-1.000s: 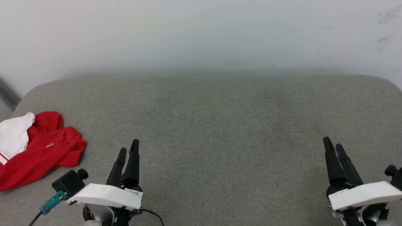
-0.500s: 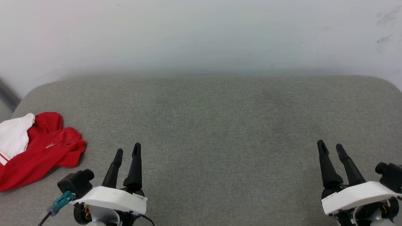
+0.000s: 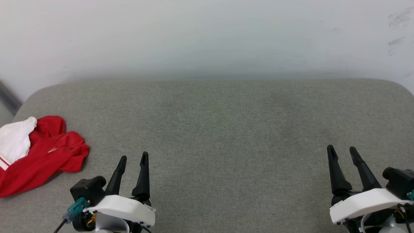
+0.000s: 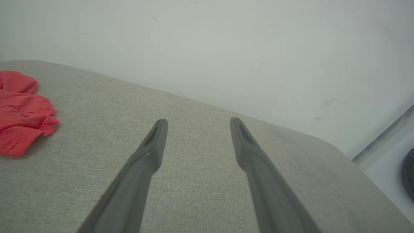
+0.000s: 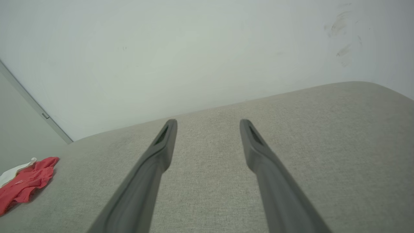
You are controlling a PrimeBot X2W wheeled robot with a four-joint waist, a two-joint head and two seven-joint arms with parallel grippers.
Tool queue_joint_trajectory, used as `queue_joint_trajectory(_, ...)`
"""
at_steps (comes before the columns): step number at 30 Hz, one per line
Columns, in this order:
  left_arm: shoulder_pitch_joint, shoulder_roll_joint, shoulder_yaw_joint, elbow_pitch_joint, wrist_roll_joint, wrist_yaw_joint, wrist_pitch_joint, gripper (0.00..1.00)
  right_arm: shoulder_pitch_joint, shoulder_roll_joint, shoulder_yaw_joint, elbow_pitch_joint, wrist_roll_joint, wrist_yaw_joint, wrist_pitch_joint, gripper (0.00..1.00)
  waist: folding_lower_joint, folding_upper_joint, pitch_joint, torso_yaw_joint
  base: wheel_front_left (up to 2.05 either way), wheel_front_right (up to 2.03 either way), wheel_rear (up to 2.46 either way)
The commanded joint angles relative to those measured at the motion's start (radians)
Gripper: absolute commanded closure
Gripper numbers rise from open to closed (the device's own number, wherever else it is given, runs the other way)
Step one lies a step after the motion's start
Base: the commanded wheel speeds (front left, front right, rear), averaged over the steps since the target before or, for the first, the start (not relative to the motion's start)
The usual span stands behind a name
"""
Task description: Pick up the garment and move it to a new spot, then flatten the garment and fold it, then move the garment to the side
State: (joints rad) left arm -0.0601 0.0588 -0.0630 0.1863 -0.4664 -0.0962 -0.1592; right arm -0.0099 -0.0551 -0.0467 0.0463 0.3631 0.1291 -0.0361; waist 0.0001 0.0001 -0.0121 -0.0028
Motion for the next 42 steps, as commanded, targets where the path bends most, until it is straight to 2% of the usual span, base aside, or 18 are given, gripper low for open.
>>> queue_joint_trajectory(1,-0.003,0.007,-0.005,-0.002,0.028,0.004,-0.010,0.00,0.005,0.003,0.000,-0.014,-0.029,0.002,-0.009,0.00,-0.0001,-0.0001,-0.001,0.001,0.00,0.00,0.00)
queue_joint_trajectory(8,-0.007,0.007,-0.012,0.012,0.096,0.014,-0.027,0.00,0.008,0.005,0.002,-0.018,-0.088,0.002,-0.021,0.00,-0.0001,-0.0001,-0.004,0.005,0.00,0.00,0.00)
queue_joint_trajectory(42,-0.012,0.001,-0.031,0.057,0.333,0.042,-0.096,0.00,-0.004,0.006,-0.014,-0.004,-0.223,0.003,-0.087,0.00,-0.0001,-0.0001,-0.005,0.008,0.00,0.00,0.00)
